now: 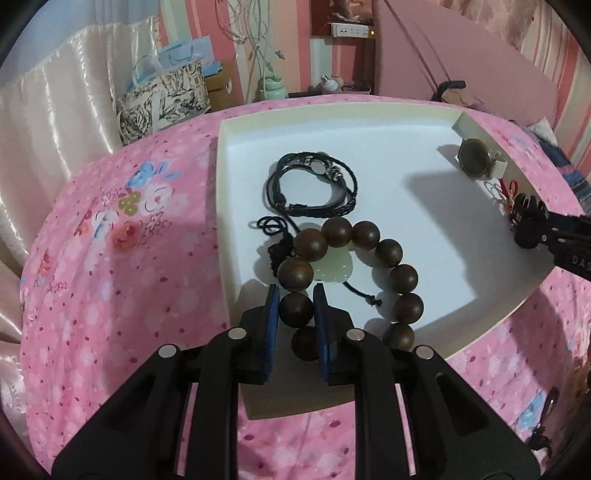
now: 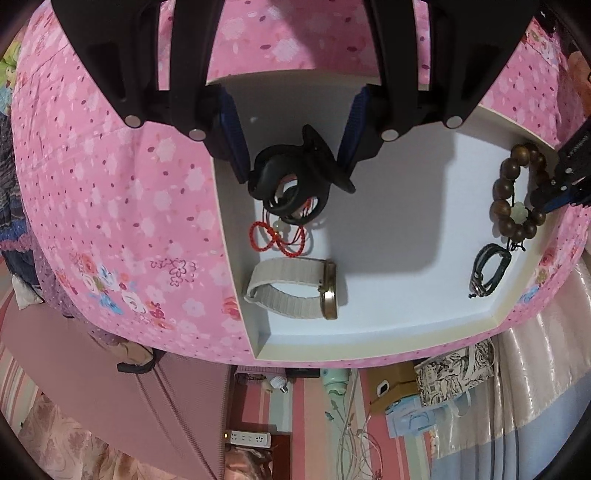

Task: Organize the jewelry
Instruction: 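Carry the bead bracelet and hair clip into the white tray and open both grippers, then move both grippers back toward the scrunchies on the bedspread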

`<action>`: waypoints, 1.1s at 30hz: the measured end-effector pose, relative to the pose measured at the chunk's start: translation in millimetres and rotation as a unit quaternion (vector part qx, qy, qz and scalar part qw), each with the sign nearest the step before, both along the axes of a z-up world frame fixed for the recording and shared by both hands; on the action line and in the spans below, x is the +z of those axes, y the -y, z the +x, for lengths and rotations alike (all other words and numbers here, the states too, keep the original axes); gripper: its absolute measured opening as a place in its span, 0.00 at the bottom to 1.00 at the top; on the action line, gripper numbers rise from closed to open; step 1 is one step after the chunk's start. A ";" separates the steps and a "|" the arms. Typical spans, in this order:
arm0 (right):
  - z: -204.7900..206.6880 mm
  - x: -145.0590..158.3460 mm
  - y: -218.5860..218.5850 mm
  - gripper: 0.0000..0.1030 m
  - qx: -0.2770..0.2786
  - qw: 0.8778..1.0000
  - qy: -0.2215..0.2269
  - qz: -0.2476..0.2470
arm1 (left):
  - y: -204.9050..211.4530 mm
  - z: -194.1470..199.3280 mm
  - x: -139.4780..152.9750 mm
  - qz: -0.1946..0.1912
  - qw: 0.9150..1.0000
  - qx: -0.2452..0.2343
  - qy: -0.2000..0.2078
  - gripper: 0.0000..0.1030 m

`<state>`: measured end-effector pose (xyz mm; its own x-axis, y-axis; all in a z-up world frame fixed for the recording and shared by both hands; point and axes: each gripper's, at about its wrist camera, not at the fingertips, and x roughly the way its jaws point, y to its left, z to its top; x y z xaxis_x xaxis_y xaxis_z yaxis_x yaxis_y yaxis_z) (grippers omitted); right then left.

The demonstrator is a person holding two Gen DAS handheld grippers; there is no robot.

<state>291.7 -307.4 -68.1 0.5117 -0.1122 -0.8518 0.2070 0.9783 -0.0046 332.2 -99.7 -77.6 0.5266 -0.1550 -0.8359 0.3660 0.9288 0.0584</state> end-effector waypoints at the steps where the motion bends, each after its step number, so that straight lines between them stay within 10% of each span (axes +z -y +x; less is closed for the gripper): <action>1: -0.2 0.0 0.1 0.48 0.002 1.000 0.000 0.001 | 1.5 -0.5 1.3 0.002 1.000 -0.002 0.003 0.17; 8: -4.5 5.7 1.9 0.49 0.004 1.000 0.011 0.013 | -2.8 -5.7 15.0 -0.002 1.000 0.002 0.011 0.19; 22: -36.0 39.1 0.7 0.56 -0.012 0.999 0.037 -0.004 | -16.6 -47.3 66.8 -0.027 0.998 0.012 0.058 0.73; 33: -80.3 56.8 -13.6 0.73 -0.015 0.998 0.057 -0.032 | -45.7 -97.2 82.6 -0.044 0.996 0.041 0.064 0.90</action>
<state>211.5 -293.8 -11.3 0.6011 -0.1806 -0.7785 0.2381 0.9704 -0.0412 235.1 -54.0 5.0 0.6427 -0.1762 -0.7456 0.2830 0.9590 0.0173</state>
